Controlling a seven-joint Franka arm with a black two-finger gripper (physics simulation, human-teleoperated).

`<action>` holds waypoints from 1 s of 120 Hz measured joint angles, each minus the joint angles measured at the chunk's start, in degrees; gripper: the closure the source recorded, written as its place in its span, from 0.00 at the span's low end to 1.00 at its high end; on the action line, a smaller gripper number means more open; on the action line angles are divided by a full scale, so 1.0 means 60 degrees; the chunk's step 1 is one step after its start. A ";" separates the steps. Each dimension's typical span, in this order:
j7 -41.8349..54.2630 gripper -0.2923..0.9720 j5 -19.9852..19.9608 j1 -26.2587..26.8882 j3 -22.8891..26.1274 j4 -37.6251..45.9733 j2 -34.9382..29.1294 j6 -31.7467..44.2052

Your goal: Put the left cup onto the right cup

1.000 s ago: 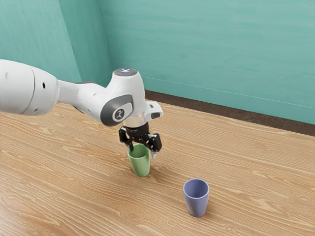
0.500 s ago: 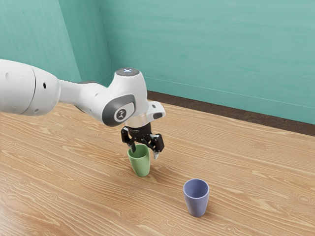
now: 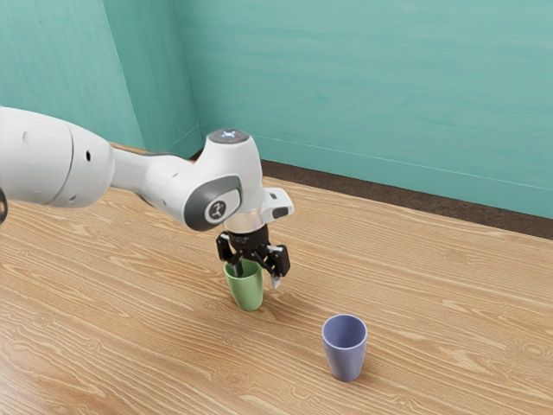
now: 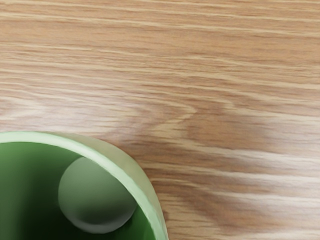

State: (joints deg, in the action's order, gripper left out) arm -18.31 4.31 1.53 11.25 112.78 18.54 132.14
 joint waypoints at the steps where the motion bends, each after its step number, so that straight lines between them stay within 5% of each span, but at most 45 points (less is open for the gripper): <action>1: -0.0001 0.31 0.0000 0.0001 0.0000 0.0000 0.0003 0.0004; 120: 0.0023 0.61 -0.0016 0.0007 -0.0087 0.0043 0.0301 0.0384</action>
State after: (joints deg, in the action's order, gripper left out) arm -18.17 4.21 1.57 10.72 113.04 20.35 134.44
